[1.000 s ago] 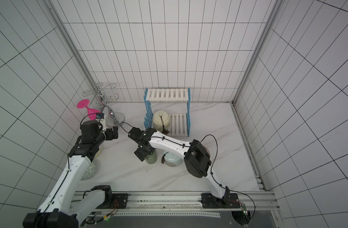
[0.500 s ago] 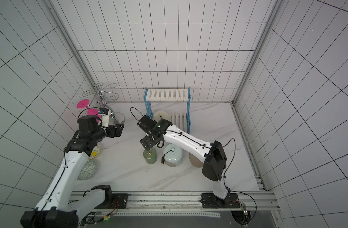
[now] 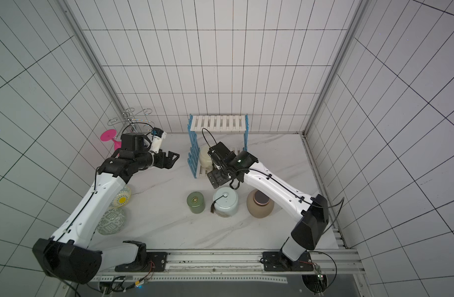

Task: Remove the tea canisters from the shelf
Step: Pick up the tea canister from the shelf.

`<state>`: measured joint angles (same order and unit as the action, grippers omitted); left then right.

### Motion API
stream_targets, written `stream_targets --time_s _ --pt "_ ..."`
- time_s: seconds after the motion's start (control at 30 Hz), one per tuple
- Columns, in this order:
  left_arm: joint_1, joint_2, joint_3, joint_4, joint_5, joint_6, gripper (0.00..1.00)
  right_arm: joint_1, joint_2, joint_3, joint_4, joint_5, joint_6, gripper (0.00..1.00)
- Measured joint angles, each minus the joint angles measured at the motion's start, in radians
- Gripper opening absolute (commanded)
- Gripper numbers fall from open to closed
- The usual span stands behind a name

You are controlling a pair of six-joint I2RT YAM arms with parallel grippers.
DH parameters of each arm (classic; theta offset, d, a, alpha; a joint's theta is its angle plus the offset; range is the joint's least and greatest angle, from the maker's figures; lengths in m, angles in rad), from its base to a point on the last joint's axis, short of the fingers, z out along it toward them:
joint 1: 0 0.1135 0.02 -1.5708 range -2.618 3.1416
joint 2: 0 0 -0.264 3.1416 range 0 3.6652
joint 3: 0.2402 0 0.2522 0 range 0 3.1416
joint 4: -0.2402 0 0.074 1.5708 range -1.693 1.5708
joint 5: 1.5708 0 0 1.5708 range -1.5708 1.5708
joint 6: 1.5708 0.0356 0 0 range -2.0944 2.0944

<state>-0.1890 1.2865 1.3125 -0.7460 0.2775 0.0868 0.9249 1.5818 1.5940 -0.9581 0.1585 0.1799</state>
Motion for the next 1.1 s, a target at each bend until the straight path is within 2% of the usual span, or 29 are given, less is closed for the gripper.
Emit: stream_targets --time_s 0.27,0.7,0.8,0.93,1.1 --pt "-0.130 0.172 0.170 -0.045 -0.037 0.000 0.91 -0.095 -0.204 -0.184 0.056 0.028 -0.026 0.98" --pt "-0.319 0.373 0.330 -0.083 -0.146 0.028 0.90 -0.262 -0.557 -0.478 0.207 0.034 -0.112 0.99" --pt "-0.348 0.423 0.370 -0.086 -0.178 0.029 0.86 -0.285 -0.629 -0.544 0.247 0.028 -0.141 1.00" --pt "-0.369 0.491 0.425 -0.097 -0.212 0.021 0.84 -0.298 -0.714 -0.643 0.304 0.026 -0.174 1.00" --pt "-0.370 0.575 0.510 -0.126 -0.261 0.008 0.75 -0.303 -0.809 -0.748 0.369 0.034 -0.199 0.99"
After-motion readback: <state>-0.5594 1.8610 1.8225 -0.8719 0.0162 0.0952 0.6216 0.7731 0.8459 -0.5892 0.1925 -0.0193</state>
